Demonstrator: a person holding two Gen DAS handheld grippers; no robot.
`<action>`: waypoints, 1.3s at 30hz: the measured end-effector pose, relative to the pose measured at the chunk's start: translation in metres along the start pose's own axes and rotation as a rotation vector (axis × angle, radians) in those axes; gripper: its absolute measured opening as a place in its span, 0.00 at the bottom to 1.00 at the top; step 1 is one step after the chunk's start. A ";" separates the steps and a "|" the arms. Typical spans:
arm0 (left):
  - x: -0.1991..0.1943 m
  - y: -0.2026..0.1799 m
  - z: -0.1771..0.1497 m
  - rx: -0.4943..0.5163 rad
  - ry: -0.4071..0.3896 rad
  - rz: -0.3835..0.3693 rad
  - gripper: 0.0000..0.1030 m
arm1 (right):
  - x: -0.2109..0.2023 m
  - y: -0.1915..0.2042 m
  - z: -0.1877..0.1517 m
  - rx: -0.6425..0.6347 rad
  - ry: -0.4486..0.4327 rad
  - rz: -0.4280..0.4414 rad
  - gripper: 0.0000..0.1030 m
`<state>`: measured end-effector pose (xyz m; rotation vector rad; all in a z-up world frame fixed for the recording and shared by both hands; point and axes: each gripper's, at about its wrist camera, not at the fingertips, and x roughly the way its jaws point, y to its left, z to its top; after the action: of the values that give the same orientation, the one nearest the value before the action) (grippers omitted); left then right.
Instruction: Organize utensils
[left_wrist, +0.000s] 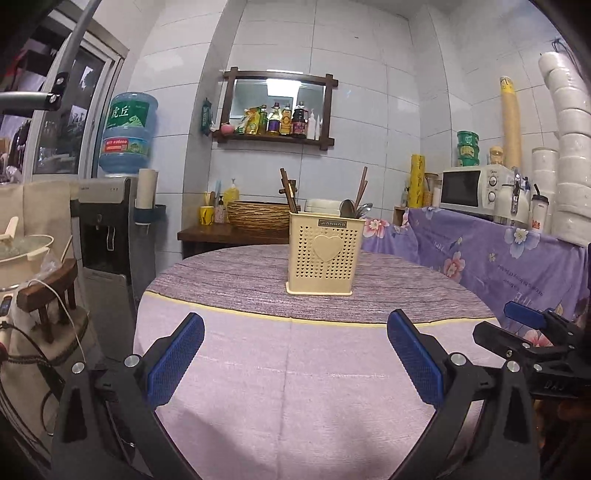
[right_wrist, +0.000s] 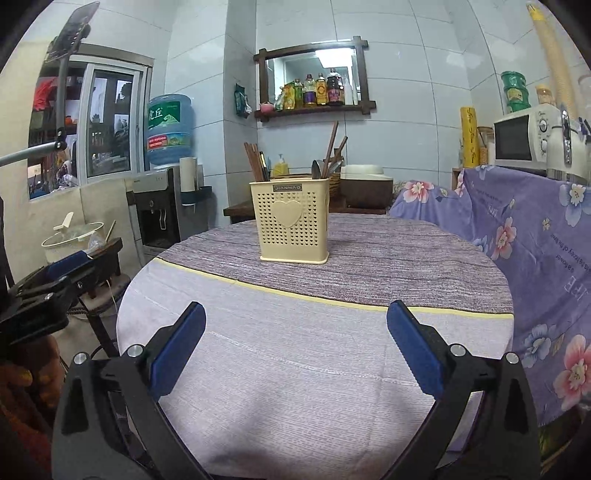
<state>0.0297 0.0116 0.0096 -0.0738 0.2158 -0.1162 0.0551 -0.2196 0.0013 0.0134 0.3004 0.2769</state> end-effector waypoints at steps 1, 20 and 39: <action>0.000 0.000 -0.001 -0.003 0.003 -0.003 0.95 | 0.000 0.001 0.001 -0.003 -0.001 0.003 0.94; -0.006 -0.003 -0.004 0.017 -0.005 -0.007 0.95 | 0.000 0.001 0.002 0.009 -0.007 0.017 0.94; -0.006 -0.001 -0.005 0.016 0.002 -0.006 0.95 | 0.002 0.003 0.001 0.009 0.000 0.020 0.94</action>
<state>0.0231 0.0115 0.0061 -0.0581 0.2162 -0.1239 0.0568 -0.2160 0.0012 0.0255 0.3020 0.2951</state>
